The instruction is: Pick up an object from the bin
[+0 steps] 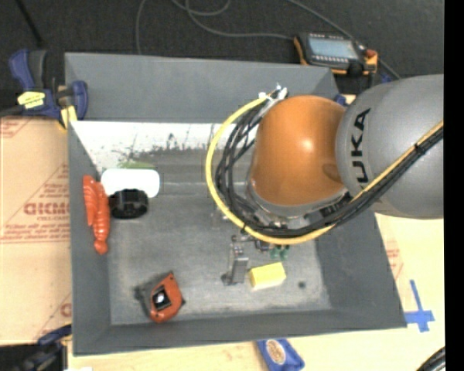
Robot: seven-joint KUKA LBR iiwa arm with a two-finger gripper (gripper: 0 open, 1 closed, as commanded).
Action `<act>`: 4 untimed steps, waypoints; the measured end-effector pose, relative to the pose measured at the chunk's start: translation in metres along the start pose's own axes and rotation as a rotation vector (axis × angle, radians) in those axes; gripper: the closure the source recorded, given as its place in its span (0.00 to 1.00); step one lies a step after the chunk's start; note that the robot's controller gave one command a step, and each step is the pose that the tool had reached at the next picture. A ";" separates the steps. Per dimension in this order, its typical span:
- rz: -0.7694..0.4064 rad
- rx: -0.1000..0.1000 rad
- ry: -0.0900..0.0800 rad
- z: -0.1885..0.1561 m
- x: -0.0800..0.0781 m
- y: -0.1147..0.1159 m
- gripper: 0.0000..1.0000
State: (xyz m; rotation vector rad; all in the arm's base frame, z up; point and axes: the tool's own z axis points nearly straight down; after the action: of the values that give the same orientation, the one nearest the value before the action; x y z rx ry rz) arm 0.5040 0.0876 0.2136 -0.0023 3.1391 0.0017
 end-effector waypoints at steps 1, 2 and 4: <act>-0.063 0.001 -0.003 0.033 -0.009 -0.037 0.00; -0.135 0.002 0.002 0.047 -0.021 -0.065 0.00; -0.302 0.001 0.001 0.057 0.004 -0.100 0.00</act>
Offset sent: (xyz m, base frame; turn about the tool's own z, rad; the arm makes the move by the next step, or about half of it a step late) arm 0.0221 -0.0649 -0.0471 -0.1365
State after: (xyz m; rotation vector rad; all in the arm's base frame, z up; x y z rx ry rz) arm 0.5004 -0.0120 0.1568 -0.4745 3.1038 -0.0005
